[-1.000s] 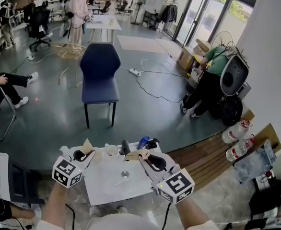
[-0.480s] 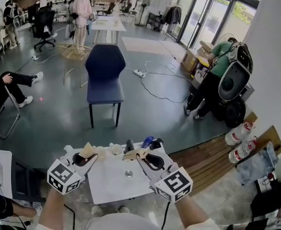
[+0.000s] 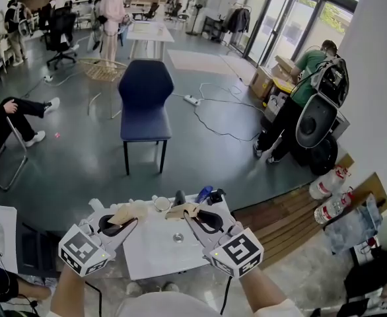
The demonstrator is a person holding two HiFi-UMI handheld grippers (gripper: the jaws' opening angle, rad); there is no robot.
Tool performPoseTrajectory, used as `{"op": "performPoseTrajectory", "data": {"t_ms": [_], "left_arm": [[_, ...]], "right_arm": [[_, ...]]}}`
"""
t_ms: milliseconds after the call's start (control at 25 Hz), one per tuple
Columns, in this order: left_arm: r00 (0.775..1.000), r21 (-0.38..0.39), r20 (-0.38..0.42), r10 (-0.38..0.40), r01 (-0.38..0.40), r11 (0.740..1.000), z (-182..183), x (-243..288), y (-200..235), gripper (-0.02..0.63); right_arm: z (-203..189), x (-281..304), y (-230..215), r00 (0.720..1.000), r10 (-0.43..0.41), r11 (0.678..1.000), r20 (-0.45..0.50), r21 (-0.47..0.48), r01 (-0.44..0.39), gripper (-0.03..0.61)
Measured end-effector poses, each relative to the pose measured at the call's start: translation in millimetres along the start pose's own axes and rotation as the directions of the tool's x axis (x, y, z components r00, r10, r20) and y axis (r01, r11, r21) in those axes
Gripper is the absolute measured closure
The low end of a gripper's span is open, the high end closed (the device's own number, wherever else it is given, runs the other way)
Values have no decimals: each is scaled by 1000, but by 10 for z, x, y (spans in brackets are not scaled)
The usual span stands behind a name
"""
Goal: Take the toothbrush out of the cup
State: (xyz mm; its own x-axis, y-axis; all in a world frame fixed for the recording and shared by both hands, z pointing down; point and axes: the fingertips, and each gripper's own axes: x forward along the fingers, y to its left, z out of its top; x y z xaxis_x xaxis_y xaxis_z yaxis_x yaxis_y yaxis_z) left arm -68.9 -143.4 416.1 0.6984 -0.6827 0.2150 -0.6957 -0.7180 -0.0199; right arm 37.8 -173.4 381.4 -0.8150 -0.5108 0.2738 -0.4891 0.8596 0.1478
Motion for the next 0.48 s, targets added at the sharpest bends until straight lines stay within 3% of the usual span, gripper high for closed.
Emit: {"op": "performPoseTrajectory", "data": {"t_ms": [480], "left_arm": [[1000,9,15,-7,7,1000,64,-111,22,561]], "right_arm": [[69,57,75,1000,5,1000,4,-12,-5,551]]}}
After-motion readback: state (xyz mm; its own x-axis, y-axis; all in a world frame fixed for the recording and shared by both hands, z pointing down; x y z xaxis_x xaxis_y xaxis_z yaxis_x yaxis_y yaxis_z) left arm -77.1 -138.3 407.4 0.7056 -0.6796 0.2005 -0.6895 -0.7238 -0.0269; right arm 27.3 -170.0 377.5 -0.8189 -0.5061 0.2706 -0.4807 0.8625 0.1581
